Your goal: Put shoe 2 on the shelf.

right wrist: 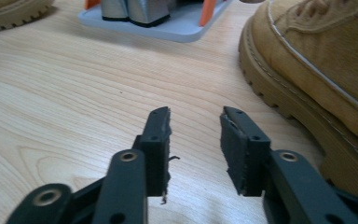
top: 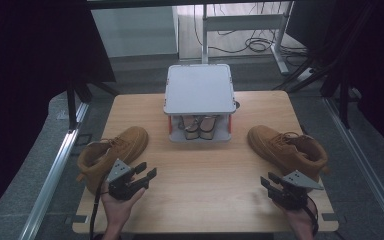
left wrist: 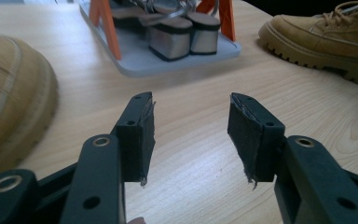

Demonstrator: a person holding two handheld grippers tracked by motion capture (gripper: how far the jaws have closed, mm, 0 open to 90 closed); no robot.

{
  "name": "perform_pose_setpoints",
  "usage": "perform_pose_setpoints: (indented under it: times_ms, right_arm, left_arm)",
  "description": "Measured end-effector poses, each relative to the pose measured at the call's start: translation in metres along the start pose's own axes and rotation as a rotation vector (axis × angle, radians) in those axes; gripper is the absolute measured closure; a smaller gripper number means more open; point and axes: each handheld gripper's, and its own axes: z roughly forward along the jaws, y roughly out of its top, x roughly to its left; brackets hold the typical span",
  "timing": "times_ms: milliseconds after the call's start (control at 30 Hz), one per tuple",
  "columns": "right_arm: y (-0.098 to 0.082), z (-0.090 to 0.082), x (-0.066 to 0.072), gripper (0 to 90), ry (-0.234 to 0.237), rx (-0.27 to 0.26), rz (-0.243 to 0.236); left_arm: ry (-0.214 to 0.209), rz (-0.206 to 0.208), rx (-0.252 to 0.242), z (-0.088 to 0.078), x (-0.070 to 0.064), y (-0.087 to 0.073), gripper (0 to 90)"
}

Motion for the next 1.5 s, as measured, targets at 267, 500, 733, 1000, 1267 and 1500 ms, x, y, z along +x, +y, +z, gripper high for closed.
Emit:
perform_pose_setpoints:
  times_ms: [267,500,733,1000,1267,1500]
  right_arm:
    - [0.002,0.003,0.003,52.6,0.014,0.004,-0.015]
    - [0.000,0.008,0.006,50.4,0.015,0.021,-0.012]
    - [0.000,0.010,0.009,49.6,0.019,0.027,-0.009]
    - [-0.001,0.008,0.005,49.3,0.010,0.020,0.009]
    - [-0.003,0.010,0.005,48.9,0.013,0.026,0.015]
    - [-0.004,0.011,0.003,48.9,0.006,0.031,0.024]
  left_arm:
    - [0.020,0.002,0.015,-0.028,0.009,0.022,49.3]
    - [0.088,0.019,0.000,-0.060,0.030,0.049,42.1]
    - [0.170,0.021,-0.003,-0.086,0.068,0.068,39.7]
    - [0.248,-0.016,0.094,-0.088,0.111,0.064,39.9]
    - [0.300,-0.063,0.162,-0.084,0.138,0.052,42.5]
    - [0.312,-0.089,0.216,-0.073,0.156,0.049,44.5]
